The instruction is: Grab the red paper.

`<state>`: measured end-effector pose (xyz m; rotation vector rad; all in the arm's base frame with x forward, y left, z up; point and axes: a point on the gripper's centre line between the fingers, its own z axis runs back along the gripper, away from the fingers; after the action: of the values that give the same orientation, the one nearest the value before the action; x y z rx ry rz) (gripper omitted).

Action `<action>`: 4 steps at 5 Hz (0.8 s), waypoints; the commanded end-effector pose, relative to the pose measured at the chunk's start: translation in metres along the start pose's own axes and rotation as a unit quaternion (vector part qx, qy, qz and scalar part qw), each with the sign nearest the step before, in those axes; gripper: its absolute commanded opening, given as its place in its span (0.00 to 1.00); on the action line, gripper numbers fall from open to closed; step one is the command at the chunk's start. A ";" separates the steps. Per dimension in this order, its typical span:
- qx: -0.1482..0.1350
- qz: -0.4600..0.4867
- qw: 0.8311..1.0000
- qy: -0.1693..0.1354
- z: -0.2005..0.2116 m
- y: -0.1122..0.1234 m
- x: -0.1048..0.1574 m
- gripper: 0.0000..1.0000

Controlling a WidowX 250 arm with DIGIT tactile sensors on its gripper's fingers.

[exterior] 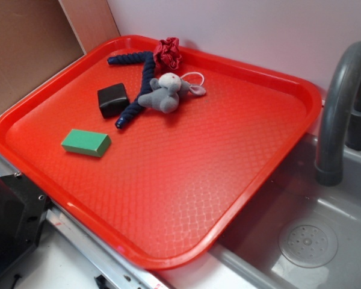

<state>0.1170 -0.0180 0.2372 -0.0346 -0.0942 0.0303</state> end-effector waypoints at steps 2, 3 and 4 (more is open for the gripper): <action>0.009 0.069 0.996 -0.058 -0.007 0.007 0.017 1.00; 0.045 0.128 0.985 -0.110 -0.025 0.013 0.045 1.00; 0.072 0.170 0.968 -0.167 -0.042 0.024 0.072 1.00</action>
<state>0.1900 0.0053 0.1925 0.1096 -0.3973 0.3820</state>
